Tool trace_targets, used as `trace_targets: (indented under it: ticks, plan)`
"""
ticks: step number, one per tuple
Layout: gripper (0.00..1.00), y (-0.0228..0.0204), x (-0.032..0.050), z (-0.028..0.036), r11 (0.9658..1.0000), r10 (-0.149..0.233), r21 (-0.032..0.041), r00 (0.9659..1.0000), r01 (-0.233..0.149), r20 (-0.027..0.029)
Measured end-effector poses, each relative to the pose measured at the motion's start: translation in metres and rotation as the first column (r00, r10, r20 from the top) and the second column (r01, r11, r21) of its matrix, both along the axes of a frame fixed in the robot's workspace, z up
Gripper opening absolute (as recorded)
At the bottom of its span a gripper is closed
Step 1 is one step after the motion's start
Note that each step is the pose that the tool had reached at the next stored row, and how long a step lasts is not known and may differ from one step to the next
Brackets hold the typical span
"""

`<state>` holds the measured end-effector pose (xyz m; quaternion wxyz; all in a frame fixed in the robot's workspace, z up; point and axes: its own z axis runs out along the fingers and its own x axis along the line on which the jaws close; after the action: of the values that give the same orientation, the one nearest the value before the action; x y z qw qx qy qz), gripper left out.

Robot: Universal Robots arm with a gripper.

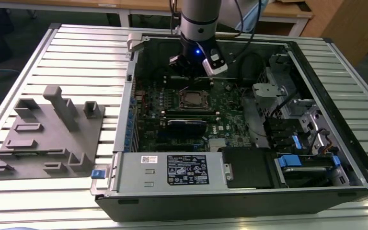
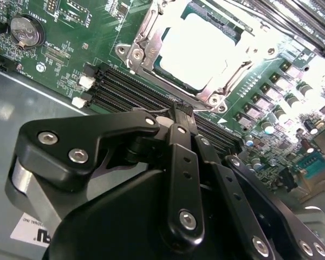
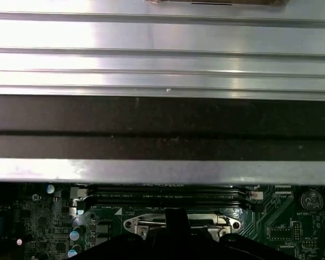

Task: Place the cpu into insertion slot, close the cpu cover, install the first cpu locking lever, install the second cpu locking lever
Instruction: 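Install the first cpu locking lever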

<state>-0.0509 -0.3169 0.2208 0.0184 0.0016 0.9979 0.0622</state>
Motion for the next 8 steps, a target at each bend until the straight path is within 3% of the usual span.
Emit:
trace_targets:
  ticks: [8]
  plan:
    - [0.11, 0.0000, 0.0045, -0.0040, 1.0000, 0.000, -0.0003, 1.0000, 0.000, -0.0001]
